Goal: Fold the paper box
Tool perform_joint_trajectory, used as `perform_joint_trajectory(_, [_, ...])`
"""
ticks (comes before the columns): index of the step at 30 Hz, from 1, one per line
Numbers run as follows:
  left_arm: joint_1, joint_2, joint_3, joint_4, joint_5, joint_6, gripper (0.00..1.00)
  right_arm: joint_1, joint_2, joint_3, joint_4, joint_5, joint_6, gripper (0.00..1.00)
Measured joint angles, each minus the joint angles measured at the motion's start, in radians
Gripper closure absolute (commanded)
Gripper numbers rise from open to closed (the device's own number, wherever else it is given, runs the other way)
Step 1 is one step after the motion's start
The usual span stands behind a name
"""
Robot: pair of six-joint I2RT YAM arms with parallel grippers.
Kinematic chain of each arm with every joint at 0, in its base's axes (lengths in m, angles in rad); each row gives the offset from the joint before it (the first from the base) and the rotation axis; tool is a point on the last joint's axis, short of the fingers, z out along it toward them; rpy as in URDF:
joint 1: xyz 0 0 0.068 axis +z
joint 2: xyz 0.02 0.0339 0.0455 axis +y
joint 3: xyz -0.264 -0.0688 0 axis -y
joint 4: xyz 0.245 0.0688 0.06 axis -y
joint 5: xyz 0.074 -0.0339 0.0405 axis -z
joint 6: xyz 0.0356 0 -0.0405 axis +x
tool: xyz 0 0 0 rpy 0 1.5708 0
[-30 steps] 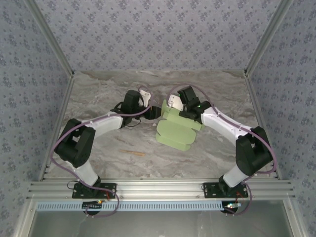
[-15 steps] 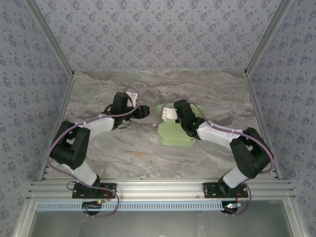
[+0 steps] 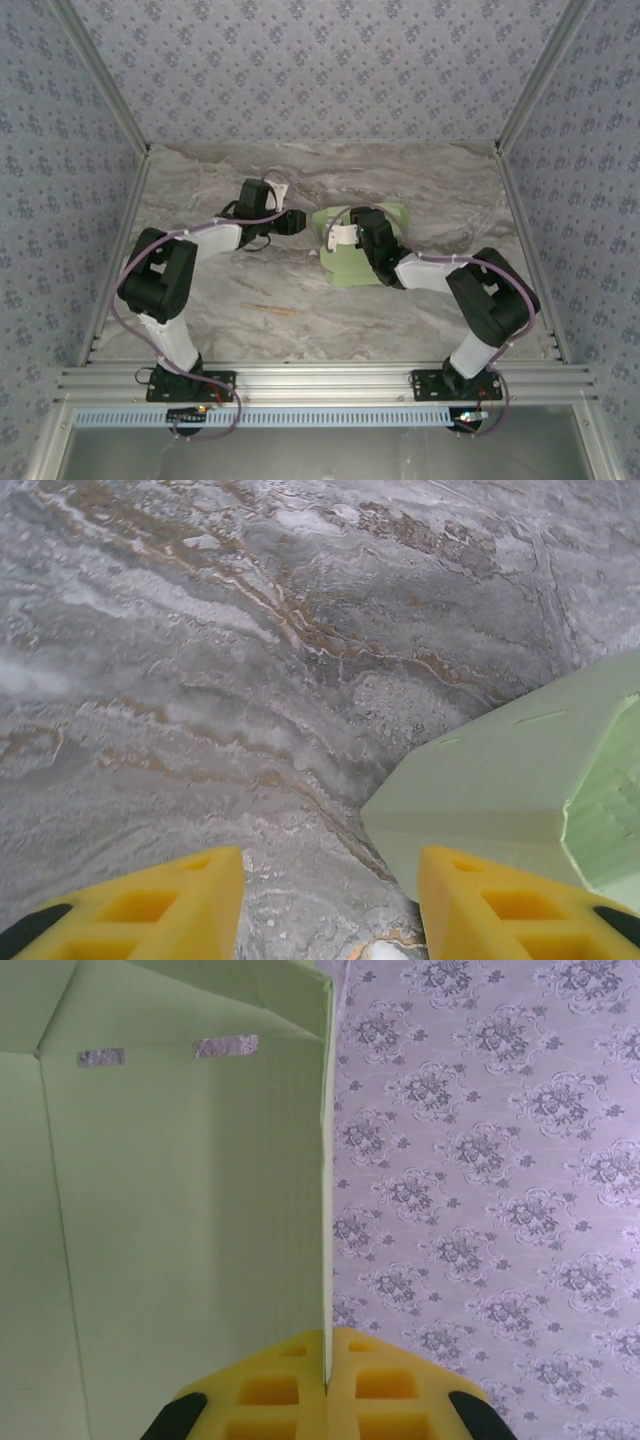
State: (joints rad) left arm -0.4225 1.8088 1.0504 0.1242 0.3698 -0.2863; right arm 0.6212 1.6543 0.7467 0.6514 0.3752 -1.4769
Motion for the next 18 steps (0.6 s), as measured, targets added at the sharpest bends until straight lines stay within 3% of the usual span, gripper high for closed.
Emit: perform_joint_trajectory(18, [-0.018,0.124,0.020,0.047,0.140,0.238,0.55,-0.081,0.084,-0.010,0.132,-0.120,-0.029,0.96])
